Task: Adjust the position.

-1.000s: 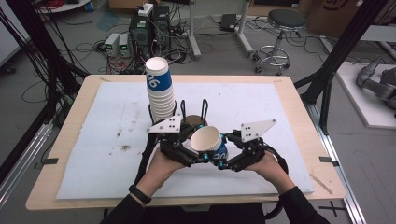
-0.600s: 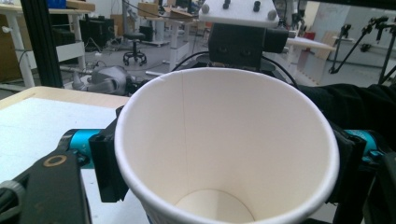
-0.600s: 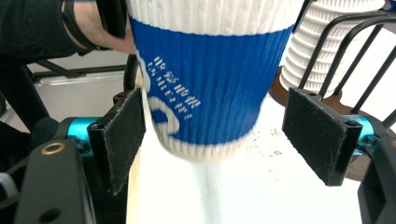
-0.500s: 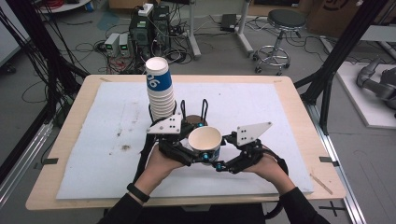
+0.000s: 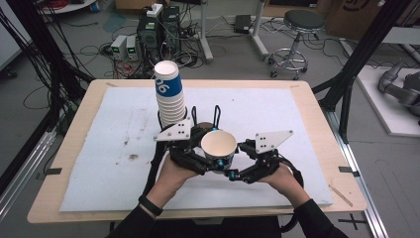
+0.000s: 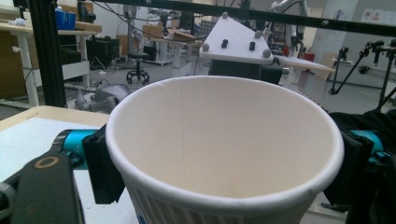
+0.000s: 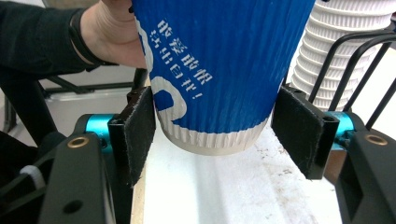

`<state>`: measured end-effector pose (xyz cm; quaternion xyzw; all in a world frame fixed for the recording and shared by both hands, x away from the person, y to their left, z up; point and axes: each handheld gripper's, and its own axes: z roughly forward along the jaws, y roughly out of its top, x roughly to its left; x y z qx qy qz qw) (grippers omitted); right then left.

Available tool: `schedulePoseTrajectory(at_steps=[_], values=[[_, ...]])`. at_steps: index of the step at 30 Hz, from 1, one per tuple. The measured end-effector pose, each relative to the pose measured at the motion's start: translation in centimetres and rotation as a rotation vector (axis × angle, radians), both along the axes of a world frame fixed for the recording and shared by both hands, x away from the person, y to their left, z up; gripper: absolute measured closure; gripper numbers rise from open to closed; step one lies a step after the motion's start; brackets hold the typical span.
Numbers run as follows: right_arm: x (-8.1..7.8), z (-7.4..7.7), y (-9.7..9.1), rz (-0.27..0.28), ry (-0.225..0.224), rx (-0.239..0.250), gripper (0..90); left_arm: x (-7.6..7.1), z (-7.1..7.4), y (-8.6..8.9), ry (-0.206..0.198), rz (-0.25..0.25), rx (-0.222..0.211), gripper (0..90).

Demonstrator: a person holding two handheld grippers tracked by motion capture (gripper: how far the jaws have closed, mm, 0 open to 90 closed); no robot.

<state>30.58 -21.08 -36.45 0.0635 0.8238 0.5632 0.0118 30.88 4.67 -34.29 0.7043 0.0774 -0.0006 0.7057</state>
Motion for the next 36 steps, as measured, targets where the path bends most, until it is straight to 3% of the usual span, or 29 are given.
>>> schedulePoseTrajectory(at_steps=[10,18,20,21,25,32,36], values=[[0.1,-0.2,0.0,0.011,0.02,0.05,32.4,-0.1,0.1,0.0,0.005,0.0,-0.036,19.0],[0.0,-0.2,0.0,-0.004,0.009,0.015,32.5,0.0,0.1,0.3,-0.024,-0.002,0.018,22.7],[0.0,-0.2,0.0,-0.002,0.02,0.009,27.7,0.1,0.0,0.3,-0.024,0.001,0.023,23.0],[0.0,-0.2,0.1,-0.02,0.012,0.017,22.6,0.1,0.0,0.3,-0.022,0.0,0.021,23.0],[-0.2,-0.2,0.3,-0.033,0.026,0.033,19.1,0.1,-0.1,0.1,-0.022,-0.003,0.028,23.3],[-0.4,-0.7,1.5,-0.042,0.049,0.061,18.9,-0.3,-0.2,-0.5,-0.033,-0.011,0.044,23.4],[-0.2,-0.7,1.5,-0.049,0.088,0.107,21.1,-0.3,-0.3,-0.6,-0.035,-0.004,0.05,23.4]])
